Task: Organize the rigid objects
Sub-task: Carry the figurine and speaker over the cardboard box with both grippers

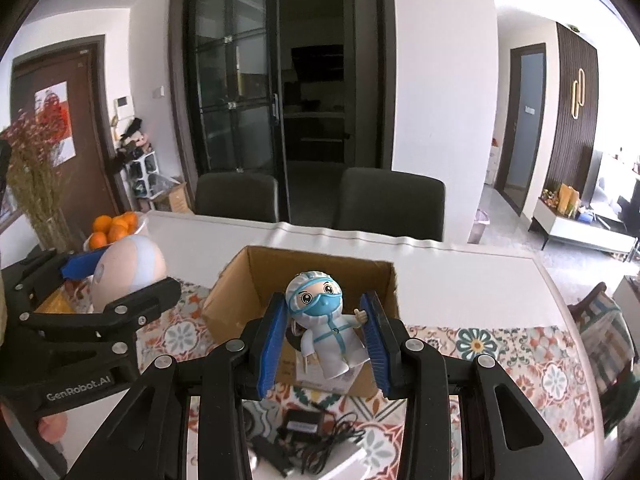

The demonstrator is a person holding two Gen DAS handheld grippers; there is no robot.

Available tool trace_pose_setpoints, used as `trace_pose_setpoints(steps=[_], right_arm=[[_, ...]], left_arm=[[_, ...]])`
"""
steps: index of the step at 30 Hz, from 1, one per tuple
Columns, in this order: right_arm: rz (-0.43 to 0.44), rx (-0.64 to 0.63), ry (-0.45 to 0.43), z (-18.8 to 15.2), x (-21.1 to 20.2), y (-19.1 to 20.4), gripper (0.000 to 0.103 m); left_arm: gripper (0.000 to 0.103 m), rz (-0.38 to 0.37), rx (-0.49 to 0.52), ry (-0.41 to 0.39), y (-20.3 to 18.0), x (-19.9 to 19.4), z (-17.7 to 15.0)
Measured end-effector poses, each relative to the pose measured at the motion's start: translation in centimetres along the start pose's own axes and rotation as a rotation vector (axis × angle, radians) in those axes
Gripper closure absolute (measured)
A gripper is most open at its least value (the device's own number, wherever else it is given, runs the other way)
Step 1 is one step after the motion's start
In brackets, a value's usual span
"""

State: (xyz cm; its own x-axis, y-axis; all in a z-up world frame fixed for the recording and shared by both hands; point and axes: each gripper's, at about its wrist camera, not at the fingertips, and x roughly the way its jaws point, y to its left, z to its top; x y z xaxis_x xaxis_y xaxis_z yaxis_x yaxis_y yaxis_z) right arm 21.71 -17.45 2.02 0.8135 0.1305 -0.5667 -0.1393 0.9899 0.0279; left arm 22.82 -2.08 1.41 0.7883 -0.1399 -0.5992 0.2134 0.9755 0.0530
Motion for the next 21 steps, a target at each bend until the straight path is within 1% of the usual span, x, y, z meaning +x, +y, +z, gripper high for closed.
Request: trace_pose_setpoints(steps=[4, 8, 11, 14, 16, 18, 21], right_arm=[[0.001, -0.009, 0.000, 1.6, 1.0, -0.6, 0.065], [-0.017, -0.027, 0.013, 3.1, 2.3, -1.0, 0.065], [-0.012, -0.025, 0.035, 3.8, 3.4, -1.4, 0.065], [0.003, -0.014, 0.082, 4.3, 5.0, -2.1, 0.065], [0.014, -0.003, 0.130, 4.6, 6.6, -2.6, 0.065], [0.018, 0.015, 0.179, 4.6, 8.1, -3.1, 0.065], [0.033, 0.033, 0.252, 4.2, 10.3, -3.6, 0.065]], left_arm=[[0.028, 0.010, 0.023, -0.009, -0.1, 1.2, 1.8], [0.028, 0.014, 0.036, 0.001, -0.1, 2.5, 3.0], [0.028, -0.009, 0.036, 0.043, 0.0, 4.0, 3.9], [0.028, -0.031, 0.026, 0.106, 0.1, 5.9, 4.7], [0.028, -0.034, 0.017, 0.146, 0.1, 7.2, 4.9], [0.028, -0.036, 0.010, 0.205, 0.1, 8.9, 5.1], [0.028, -0.046, 0.008, 0.268, -0.1, 10.9, 4.9]])
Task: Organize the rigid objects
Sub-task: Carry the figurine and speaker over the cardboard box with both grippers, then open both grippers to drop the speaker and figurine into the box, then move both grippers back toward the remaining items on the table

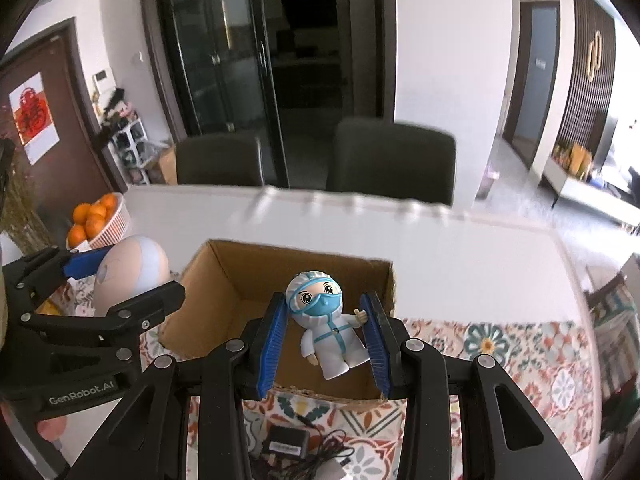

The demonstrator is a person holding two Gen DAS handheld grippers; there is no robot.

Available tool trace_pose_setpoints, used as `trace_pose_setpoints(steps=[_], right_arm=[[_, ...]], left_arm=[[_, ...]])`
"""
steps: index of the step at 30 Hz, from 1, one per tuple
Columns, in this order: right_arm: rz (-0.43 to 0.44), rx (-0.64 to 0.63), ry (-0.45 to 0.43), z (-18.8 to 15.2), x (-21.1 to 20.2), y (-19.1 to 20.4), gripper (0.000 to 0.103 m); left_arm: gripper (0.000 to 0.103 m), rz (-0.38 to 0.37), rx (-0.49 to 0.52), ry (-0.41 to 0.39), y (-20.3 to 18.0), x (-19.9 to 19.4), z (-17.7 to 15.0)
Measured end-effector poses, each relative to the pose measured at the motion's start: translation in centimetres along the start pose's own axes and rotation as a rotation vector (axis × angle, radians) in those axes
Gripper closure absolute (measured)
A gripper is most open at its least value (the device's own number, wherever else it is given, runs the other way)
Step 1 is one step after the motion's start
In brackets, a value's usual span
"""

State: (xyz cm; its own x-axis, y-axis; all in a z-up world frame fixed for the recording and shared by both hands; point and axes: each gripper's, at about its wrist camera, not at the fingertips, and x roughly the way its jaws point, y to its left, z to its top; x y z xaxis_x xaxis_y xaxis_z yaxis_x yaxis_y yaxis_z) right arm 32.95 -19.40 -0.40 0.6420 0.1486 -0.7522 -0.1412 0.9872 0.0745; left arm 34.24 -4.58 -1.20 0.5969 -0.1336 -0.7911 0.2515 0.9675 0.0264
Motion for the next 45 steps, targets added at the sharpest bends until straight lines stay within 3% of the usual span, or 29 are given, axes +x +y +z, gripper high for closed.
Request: trace_pose_setpoints(steps=[13, 21, 24, 29, 45], right_arm=[[0.024, 0.028, 0.205, -1.4, 6.3, -1.3, 0.065], [0.031, 0.049, 0.218, -1.4, 7.1, -1.6, 0.062], [0.014, 0.064, 0.211, -1.3, 6.8, -1.5, 0.037], [-0.033, 0.073, 0.168, -1.5, 4.8, -1.1, 0.037], [-0.113, 0.059, -0.034, -3.7, -4.7, 1.1, 0.027]], left_arm=[[0.028, 0.024, -0.028, 0.176, 0.3, 5.8, -0.3], [0.018, 0.084, -0.036, 0.135, 0.7, 5.1, 0.0], [0.015, 0.106, -0.059, 0.112, 1.3, 4.1, -0.2], [0.012, 0.138, -0.059, 0.068, 1.6, 1.9, -1.0], [0.003, 0.122, -0.076, -0.061, 0.9, -5.4, -4.6]])
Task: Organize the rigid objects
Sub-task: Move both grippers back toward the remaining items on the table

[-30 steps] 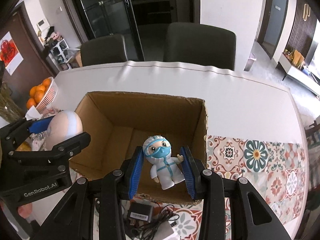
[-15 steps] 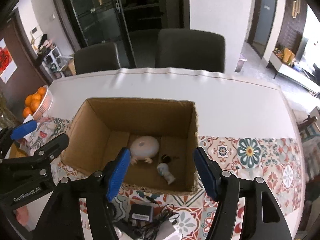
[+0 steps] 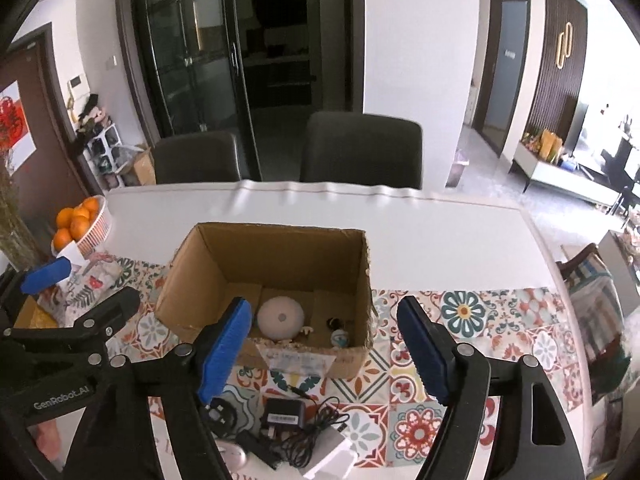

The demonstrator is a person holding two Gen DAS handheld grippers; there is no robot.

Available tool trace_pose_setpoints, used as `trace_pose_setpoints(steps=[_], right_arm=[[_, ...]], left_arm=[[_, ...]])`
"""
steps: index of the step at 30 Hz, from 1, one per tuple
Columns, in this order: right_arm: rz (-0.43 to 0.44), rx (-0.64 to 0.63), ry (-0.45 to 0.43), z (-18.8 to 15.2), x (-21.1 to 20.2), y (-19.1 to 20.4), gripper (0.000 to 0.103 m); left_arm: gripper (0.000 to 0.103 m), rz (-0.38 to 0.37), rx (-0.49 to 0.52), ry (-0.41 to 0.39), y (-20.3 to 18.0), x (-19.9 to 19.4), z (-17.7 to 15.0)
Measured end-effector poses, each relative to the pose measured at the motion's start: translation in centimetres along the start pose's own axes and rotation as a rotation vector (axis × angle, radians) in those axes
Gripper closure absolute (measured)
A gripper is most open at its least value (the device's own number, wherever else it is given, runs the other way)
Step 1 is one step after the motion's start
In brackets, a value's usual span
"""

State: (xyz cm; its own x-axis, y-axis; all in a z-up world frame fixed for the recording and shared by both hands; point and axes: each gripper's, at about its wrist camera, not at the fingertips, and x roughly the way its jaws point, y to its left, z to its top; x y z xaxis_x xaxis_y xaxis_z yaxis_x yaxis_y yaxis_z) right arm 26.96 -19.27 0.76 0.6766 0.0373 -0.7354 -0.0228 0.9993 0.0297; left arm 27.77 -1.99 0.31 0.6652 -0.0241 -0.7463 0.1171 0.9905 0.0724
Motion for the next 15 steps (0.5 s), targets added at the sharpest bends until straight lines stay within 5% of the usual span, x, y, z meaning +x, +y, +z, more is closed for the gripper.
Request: trace_pose_setpoints(steps=[15], right_arm=[[-0.022, 0.016, -0.040, -6.1, -2.7, -0.6, 0.022]], left_arm=[[0.000, 0.024, -0.019, -0.022, -0.7, -3.0, -5.8]])
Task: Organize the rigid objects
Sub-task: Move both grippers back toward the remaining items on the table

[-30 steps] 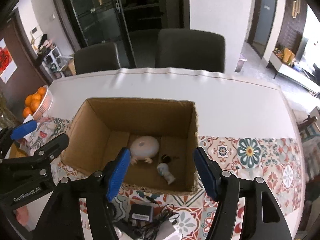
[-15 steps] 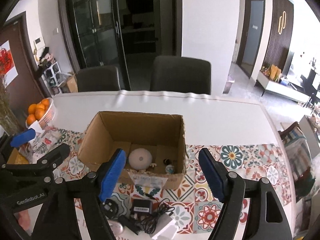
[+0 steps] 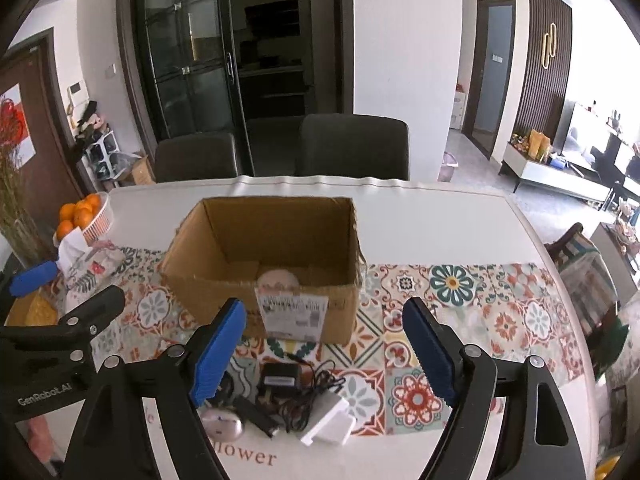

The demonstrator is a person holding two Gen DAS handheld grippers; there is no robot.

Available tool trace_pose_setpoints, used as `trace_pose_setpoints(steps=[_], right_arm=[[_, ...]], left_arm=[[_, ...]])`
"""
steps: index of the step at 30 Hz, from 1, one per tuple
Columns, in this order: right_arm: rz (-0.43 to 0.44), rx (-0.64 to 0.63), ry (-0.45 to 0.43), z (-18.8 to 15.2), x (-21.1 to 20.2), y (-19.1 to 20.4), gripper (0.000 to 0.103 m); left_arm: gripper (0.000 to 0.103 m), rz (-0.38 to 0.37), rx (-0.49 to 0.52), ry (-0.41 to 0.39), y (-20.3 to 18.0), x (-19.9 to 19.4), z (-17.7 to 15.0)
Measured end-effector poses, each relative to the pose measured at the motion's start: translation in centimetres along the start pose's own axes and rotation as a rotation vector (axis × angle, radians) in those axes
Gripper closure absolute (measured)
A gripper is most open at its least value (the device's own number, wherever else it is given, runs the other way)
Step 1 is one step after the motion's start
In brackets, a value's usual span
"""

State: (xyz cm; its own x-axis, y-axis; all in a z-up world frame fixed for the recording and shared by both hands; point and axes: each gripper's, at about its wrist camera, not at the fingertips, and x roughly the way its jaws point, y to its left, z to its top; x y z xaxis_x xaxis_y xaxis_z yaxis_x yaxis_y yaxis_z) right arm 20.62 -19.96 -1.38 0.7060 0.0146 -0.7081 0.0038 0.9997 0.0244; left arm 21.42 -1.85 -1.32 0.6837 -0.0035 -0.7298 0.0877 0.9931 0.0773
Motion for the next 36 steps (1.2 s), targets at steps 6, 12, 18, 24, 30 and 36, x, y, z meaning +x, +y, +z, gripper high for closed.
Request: trace_pose_setpoints(steps=[6, 12, 18, 24, 30, 36], right_arm=[[-0.013, -0.019, -0.007, -2.4, -0.3, 0.2, 0.022], [-0.017, -0.025, 0.010, -5.2, -0.1, 0.2, 0.022], [-0.021, -0.041, 0.056, -7.3, 0.9, -0.1, 0.022], [0.000, -0.031, 0.122, -9.8, 2.3, -0.3, 0.022], [0.016, -0.010, 0.198, -11.9, 3.9, -0.7, 0.022], [0.015, -0.010, 0.250, -13.4, 5.3, -0.8, 0.022]], left_arm=[[0.000, -0.023, 0.003, 0.043, -0.5, 0.9, -2.6], [0.000, -0.056, 0.001, 0.090, -1.0, 2.0, -5.4], [0.000, -0.064, 0.029, 0.148, -1.8, 3.4, -7.9], [0.001, -0.090, 0.043, 0.219, -2.6, 5.0, -10.2], [0.001, -0.106, 0.052, 0.288, -3.2, 6.7, -12.1], [0.004, -0.128, 0.043, 0.356, -3.7, 9.0, -13.7]])
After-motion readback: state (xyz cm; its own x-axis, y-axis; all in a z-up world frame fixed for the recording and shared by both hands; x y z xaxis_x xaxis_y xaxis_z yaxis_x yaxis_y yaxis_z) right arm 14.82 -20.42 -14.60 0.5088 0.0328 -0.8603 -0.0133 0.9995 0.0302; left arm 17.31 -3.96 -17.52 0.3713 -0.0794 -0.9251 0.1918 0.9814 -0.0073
